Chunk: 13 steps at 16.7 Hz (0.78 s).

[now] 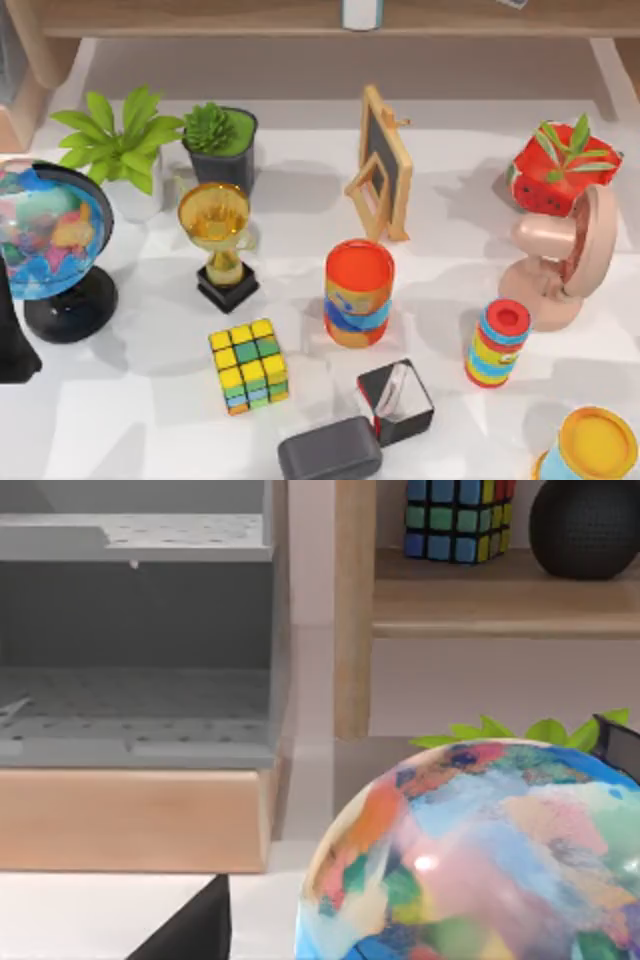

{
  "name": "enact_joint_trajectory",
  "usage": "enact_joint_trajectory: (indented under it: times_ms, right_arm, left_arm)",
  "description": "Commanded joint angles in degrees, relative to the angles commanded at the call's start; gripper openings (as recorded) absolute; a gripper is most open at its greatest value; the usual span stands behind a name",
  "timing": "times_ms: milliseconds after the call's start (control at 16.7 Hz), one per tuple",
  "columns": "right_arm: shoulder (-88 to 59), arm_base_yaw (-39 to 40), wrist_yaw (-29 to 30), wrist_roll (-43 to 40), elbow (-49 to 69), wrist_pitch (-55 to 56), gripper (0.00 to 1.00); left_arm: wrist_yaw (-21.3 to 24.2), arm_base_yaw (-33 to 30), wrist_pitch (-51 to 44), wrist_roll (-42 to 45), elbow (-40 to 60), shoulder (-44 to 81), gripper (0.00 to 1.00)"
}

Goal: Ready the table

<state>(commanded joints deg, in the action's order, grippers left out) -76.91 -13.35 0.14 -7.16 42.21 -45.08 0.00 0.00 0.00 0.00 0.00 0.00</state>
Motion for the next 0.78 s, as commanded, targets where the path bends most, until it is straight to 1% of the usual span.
enact_joint_trajectory:
  times_ms: [420,780]
  right_arm:
    - [-0.3,-1.5,1.5,3.8,2.9,2.9,0.0]
    - [0.7,0.4,0.9,2.3,1.1,4.0,0.0]
  left_arm:
    - [0.0,0.0,0.0,0.0,0.0,0.0,1.0]
    - [0.0,0.0,0.0,0.0,0.0,0.0,1.0]
